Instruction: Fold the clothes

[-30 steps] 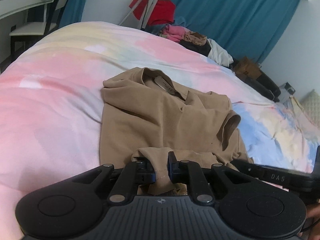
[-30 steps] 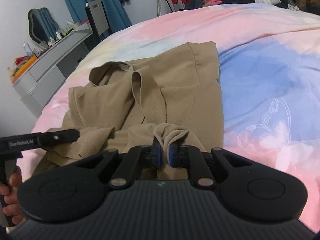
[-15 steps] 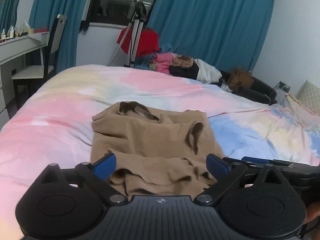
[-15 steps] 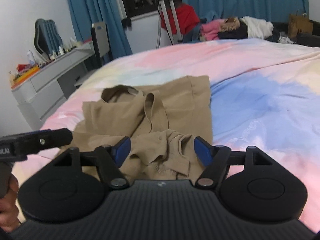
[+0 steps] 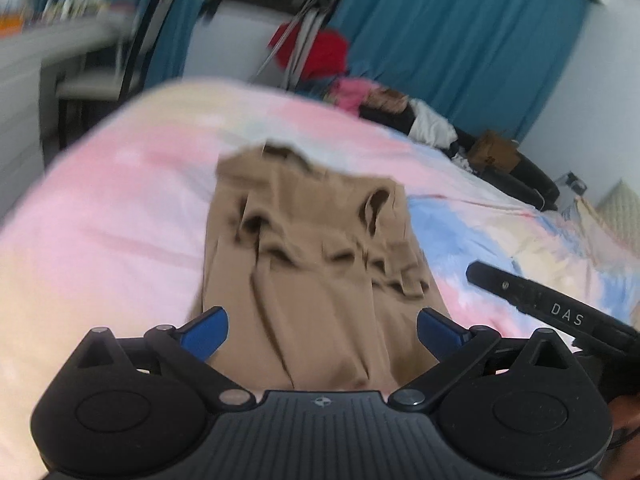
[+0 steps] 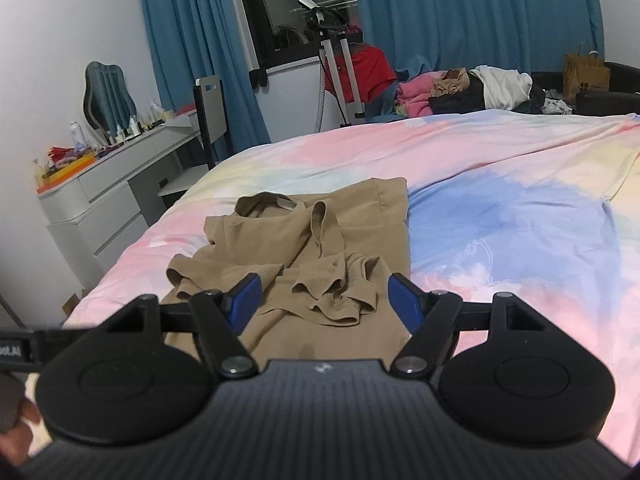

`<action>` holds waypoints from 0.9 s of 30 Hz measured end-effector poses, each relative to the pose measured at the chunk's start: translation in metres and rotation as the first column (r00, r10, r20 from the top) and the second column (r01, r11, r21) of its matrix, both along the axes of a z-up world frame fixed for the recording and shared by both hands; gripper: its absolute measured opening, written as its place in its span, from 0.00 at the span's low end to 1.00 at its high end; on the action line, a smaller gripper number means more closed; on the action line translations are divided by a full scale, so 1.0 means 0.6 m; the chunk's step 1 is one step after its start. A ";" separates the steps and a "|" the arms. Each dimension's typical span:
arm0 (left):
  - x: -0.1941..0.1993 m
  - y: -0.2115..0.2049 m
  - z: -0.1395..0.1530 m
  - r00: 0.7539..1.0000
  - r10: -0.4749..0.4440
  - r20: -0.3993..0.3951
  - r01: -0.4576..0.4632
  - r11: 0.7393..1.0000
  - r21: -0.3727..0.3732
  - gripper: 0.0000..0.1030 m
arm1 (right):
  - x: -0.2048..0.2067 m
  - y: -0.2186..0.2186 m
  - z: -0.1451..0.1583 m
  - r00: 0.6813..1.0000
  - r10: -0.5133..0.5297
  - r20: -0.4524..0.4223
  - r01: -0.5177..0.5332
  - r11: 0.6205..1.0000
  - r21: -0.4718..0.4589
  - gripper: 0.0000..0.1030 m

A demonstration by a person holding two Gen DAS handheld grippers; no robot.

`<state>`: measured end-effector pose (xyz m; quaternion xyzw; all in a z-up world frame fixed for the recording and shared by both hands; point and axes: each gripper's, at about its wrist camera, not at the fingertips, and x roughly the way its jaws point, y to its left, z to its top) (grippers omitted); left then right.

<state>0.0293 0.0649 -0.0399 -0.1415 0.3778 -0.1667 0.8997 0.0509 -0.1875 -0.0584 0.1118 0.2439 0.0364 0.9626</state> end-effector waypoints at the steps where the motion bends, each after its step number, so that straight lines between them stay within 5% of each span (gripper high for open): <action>1: 0.002 0.005 -0.007 0.999 0.011 -0.034 -0.012 1.000 -0.024 0.99 | 0.001 0.001 0.000 1.000 0.002 -0.001 -0.002 1.000 0.000 0.70; 11: 0.038 0.032 -0.091 0.963 0.081 -0.259 -0.138 0.967 -0.213 0.93 | 0.012 0.006 -0.012 1.000 0.015 -0.025 -0.014 0.999 0.036 0.70; 16: 0.055 0.071 -0.140 0.919 0.167 -0.358 -0.299 0.887 -0.353 0.89 | 0.023 0.013 -0.020 0.999 0.018 -0.040 -0.017 0.999 0.031 0.70; 21: 0.058 0.097 -0.150 0.901 0.258 -0.348 -0.393 0.827 -0.403 0.73 | 0.030 0.015 -0.026 0.998 0.022 -0.054 -0.020 0.999 0.034 0.70; 27: 0.056 0.105 -0.152 0.889 0.319 -0.328 -0.434 0.813 -0.388 0.29 | 0.031 0.004 -0.027 0.995 0.032 -0.094 -0.019 0.990 0.141 0.70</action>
